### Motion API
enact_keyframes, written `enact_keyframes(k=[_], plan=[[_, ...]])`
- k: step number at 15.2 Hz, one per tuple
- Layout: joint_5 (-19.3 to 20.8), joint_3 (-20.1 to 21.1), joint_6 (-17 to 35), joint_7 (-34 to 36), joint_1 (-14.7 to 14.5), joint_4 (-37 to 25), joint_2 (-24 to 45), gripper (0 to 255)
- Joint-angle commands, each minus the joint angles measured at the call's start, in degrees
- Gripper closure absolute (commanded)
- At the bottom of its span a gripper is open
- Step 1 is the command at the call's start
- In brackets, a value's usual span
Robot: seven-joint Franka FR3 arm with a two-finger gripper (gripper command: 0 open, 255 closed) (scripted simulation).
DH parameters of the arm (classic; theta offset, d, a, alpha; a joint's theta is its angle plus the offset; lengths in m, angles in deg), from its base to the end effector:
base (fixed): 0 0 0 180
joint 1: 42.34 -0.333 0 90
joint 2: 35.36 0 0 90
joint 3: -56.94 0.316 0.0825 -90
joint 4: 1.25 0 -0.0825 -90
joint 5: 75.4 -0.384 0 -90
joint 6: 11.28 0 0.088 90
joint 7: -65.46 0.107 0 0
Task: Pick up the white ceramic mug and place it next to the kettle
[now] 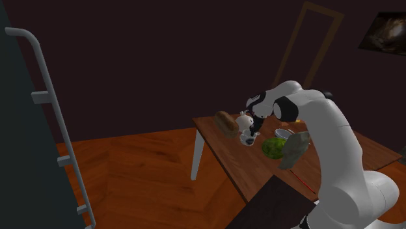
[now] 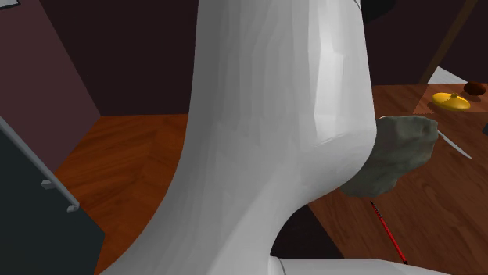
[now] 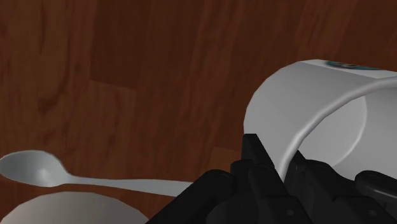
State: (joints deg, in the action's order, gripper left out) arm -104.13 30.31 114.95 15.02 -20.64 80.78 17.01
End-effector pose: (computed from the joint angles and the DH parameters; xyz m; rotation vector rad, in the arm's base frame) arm 0.5341 -0.4806 0.1791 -3.0946 0.1823 -0.0038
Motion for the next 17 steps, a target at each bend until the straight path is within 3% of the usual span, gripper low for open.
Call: enact_keyframes(k=[1,13,14,17], plan=[[-0.4,0.4,0.9,-0.1,0.1,-0.1,0.9,255],[-1.1,1.2,2.5,-0.5,0.8,-1.0,3.4,255],[-1.1,1.2,2.5,-0.5,0.8,-1.0,3.4,0],[-1.1,1.2,2.5,-0.5,0.8,-1.0,3.4,0]])
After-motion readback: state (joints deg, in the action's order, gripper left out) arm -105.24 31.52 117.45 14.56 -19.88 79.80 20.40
